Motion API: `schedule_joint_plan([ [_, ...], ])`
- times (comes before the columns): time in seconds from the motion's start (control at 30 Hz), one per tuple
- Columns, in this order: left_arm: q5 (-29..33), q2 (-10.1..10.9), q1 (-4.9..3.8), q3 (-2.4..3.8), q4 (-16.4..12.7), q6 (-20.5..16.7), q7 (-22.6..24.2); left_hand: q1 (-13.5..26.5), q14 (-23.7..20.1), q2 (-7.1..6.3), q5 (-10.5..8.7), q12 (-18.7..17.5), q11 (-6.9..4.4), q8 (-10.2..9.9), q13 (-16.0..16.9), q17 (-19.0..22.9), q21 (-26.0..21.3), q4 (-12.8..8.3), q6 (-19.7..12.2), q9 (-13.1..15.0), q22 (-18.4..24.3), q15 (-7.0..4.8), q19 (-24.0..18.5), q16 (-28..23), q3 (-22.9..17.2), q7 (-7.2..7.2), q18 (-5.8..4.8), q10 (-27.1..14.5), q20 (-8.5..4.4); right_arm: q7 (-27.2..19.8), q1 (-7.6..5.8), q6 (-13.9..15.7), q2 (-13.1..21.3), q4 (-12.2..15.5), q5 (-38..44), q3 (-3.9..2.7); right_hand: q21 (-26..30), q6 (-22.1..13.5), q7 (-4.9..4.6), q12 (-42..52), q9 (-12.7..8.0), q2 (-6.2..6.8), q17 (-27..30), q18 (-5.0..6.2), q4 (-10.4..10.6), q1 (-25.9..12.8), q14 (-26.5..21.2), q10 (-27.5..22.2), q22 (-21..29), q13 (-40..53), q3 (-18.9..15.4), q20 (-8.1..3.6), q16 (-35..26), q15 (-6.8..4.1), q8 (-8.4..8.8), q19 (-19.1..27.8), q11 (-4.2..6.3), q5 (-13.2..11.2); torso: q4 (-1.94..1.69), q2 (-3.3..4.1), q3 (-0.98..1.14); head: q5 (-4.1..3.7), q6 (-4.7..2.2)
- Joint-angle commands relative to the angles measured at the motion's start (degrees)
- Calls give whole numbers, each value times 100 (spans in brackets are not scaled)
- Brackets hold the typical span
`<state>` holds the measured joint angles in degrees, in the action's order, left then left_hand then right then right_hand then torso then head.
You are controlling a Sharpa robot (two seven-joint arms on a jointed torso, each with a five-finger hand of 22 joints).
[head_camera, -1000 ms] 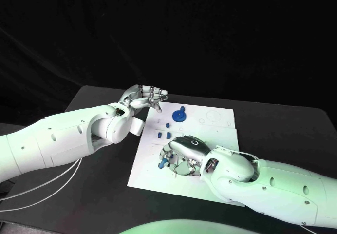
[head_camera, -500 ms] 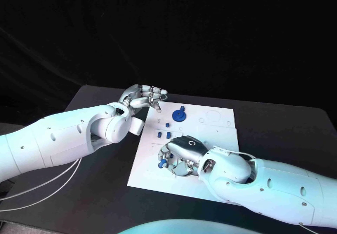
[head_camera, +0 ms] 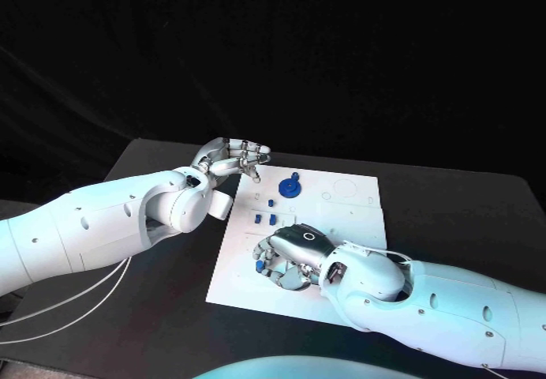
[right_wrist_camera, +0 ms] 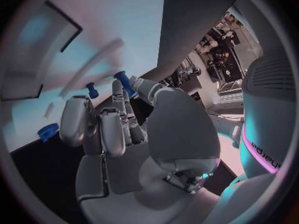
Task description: Assemble the parts on the task board
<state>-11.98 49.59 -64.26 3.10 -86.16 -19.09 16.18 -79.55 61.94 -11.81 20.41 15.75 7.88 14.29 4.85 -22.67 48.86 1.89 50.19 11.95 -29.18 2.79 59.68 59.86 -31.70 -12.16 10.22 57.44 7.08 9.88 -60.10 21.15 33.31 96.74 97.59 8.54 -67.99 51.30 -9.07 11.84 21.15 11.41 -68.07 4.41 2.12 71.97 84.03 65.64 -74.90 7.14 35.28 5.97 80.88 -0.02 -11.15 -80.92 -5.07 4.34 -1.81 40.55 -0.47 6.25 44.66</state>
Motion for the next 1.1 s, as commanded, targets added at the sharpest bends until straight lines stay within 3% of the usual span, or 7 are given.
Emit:
schedule_joint_plan([
  [0.03,-13,-2,-3,3,-14,73,22,4,-43,47,13,17,13,-15,8,6,-27,-13,-28,-9,9,-3,-11,-8,26,2,37,-40,36,26,6,463,46,27,-1,1,32,-101,-7,-41,-21,49,13,16,6,-40,142,-61,-639,-12,-45,35,-37,52,61,26,-4,4,3,1,4,-8,-6],
  [0.47,-13,11,-3,2,-8,79,11,0,-48,49,12,38,15,-13,10,10,-28,-19,-32,-12,11,-2,-13,-5,32,1,37,-56,37,-756,-33,1605,675,421,-1084,-44,-36,-206,-43,134,-54,22,74,-1,-49,80,132,55,-684,62,-49,32,-64,48,172,-25,-2,116,0,-7,3,-142,-71],
  [0.53,-13,15,-3,-2,-7,81,9,0,-48,49,12,38,15,-13,10,10,-28,-19,-32,-12,11,-2,-13,-5,32,1,37,-56,37,-854,-95,1502,880,514,-1533,-59,-35,58,-82,279,0,-24,88,1,-75,121,131,254,-688,136,-53,26,-69,38,37,-27,10,136,2,-12,3,-206,-70],
  [0.8,-11,53,-3,-32,-29,66,53,3,-51,45,11,47,17,-14,11,12,-28,-20,-36,-14,11,0,-14,-4,39,-1,37,-65,39,-508,-432,654,1947,826,-3430,-81,-697,379,223,2030,290,-14,-300,-129,194,-290,255,796,-975,1597,-788,-196,152,-199,-417,-321,326,586,62,-39,-14,-545,-106],
  [0.83,-3,55,-3,-36,-34,54,98,3,-51,45,11,47,17,-14,11,12,-28,-20,-36,-14,11,0,-14,-4,39,-1,37,-65,39,-459,-453,625,2092,876,-3557,-80,-796,428,247,3220,349,-12,-440,-153,278,-415,287,1153,-1015,2868,-898,-190,218,-206,-498,-361,326,592,68,-43,-13,-594,-118],
  [0.87,10,56,-2,-38,-36,52,142,8,-51,40,9,52,17,-13,11,13,-29,-19,-36,-14,12,1,-15,-3,44,-1,37,-67,40,-415,-464,608,2204,918,-3637,-78,-868,161,235,5263,732,-143,-630,-167,343,-340,312,918,-1076,5079,-1101,-204,328,-218,-877,-386,320,657,73,-45,-12,-650,-113],
  [1.1,119,72,1,-66,-39,148,388,133,-55,-10,-3,122,18,-5,20,21,-76,53,-51,-21,46,19,-24,20,157,3,34,-113,66,56,-403,588,2834,1190,-3528,-42,-993,-27,231,6042,949,-23,-874,-190,584,-529,356,1129,-1139,6012,-1370,-183,445,-191,-1105,-442,295,854,118,-87,-7,-837,-63],
])
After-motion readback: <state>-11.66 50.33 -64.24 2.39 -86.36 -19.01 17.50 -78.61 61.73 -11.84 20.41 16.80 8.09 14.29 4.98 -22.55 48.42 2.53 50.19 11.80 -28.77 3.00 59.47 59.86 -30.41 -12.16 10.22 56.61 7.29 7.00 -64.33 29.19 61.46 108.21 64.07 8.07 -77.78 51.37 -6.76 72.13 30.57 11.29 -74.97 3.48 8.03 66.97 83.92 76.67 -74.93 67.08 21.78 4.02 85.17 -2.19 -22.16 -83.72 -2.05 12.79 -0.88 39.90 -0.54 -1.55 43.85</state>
